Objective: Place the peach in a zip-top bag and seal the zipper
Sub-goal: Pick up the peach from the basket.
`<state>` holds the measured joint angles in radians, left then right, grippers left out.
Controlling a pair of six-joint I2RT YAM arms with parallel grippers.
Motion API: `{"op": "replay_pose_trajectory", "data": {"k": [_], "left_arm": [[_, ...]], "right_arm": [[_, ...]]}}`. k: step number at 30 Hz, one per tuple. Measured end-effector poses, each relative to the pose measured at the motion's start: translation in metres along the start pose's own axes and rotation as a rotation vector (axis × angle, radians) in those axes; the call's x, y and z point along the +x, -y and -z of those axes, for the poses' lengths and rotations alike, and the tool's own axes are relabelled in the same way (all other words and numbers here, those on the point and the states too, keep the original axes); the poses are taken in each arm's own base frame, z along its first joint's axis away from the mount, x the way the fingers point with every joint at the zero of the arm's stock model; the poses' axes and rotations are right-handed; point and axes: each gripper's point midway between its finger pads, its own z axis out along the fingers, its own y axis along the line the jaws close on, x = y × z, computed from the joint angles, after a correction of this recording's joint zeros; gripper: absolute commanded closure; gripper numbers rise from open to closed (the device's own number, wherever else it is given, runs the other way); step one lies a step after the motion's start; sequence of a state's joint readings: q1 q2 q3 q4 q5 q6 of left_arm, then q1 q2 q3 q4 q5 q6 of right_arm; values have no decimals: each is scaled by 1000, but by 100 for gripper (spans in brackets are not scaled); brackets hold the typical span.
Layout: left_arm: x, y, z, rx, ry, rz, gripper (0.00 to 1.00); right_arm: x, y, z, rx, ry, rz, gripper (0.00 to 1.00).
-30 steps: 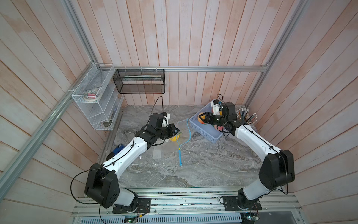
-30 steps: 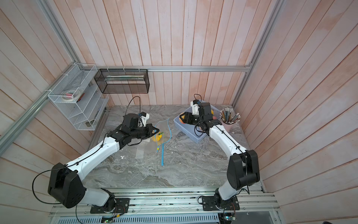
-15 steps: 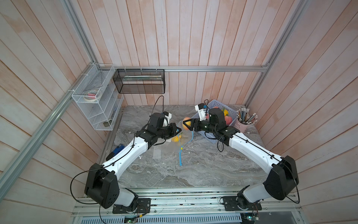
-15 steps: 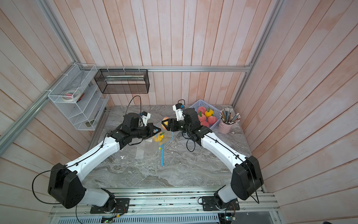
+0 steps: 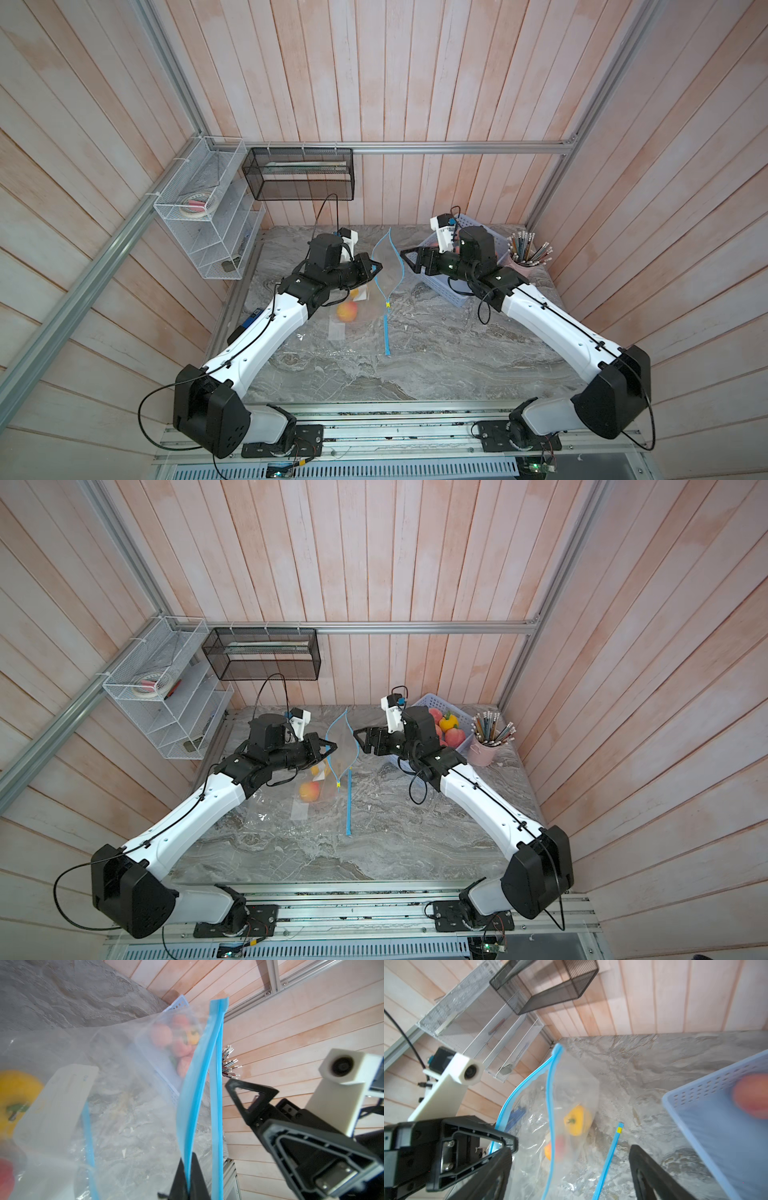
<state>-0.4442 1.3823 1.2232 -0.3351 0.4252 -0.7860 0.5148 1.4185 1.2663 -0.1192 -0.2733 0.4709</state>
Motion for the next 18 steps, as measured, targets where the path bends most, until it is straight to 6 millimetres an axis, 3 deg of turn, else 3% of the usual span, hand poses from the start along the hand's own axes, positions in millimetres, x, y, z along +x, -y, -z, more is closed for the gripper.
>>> {"op": "replay_pose_trajectory", "data": {"k": [2,5,9,11,14,18], "left_arm": [[-1,-5,2,-21,5,0,100],[-4,-6,8,-27,16,-12,100],[-5,-1,12,-16,23,-30,100],[-4,-1,12,-13,21,-33,100],[-4,0,11,-7,16,-34,100],[-2,2,8,8,4,-35,100]], "right_arm": [[-15,33,8,92,43,-24,13],[-19,102,13,279,52,-77,13],[12,202,11,546,-42,-141,11],[34,240,10,652,-111,-153,10],[55,282,6,776,-206,-149,9],[48,318,-7,883,-247,-101,8]]}}
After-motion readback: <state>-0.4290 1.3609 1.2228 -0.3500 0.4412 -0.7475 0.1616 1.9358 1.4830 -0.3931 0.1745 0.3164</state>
